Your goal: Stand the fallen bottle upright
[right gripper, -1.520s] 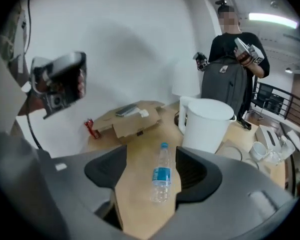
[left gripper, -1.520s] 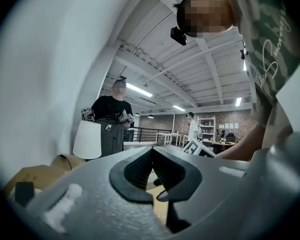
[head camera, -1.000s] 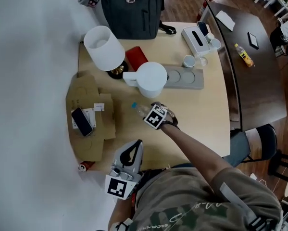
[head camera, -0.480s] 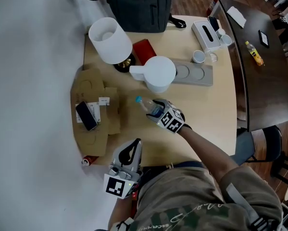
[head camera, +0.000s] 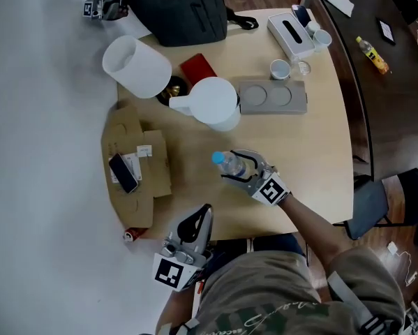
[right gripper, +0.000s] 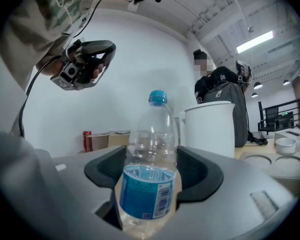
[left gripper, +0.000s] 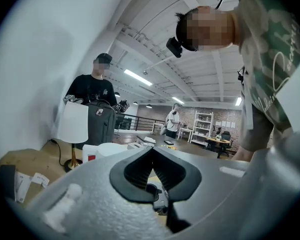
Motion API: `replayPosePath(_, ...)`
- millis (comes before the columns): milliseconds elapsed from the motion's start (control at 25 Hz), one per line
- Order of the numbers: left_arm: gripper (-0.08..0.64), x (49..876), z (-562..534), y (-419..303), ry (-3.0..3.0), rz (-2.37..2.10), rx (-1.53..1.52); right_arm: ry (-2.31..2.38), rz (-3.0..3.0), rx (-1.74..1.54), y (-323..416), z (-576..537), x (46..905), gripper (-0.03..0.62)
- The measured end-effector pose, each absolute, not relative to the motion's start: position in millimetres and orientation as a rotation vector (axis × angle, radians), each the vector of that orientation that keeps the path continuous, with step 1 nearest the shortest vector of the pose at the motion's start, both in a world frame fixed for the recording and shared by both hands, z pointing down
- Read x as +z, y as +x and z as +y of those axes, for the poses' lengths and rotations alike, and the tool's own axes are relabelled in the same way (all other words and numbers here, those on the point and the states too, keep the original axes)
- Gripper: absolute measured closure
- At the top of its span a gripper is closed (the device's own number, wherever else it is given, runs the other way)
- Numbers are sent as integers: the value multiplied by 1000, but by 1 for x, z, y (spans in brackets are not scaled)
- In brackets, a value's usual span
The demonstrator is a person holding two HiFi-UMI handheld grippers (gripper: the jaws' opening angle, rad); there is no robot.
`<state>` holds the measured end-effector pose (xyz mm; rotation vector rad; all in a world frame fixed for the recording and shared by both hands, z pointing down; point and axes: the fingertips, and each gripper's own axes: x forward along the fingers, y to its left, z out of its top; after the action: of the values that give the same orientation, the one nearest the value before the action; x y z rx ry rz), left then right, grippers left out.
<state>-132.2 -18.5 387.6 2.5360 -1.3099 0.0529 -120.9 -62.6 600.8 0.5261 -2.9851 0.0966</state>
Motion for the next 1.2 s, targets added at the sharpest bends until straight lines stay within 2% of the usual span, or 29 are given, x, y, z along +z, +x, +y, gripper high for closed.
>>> replayPosePath(200, 557, 416, -11, -121, 2464, -1333, 209, 524, -2996, 64, -114, -50, 622, 276)
replayPosePath(520, 557, 426, -7, -108, 2460, -1309, 196, 572, -3052, 57, -94, -44, 623, 267)
replayPosePath(600, 557, 428, -9, -109, 2452, -1325, 186, 566, -3061, 80, -91, -44, 622, 237)
replayPosePath(760, 557, 419, -10, -110, 2440, -1378, 151, 568, -3074, 100, -80, -42, 612, 187)
replayPosePath(1200, 557, 376, 11, -139, 2437, -1571, 32, 493, -3069, 113, -51, -12, 558, 189)
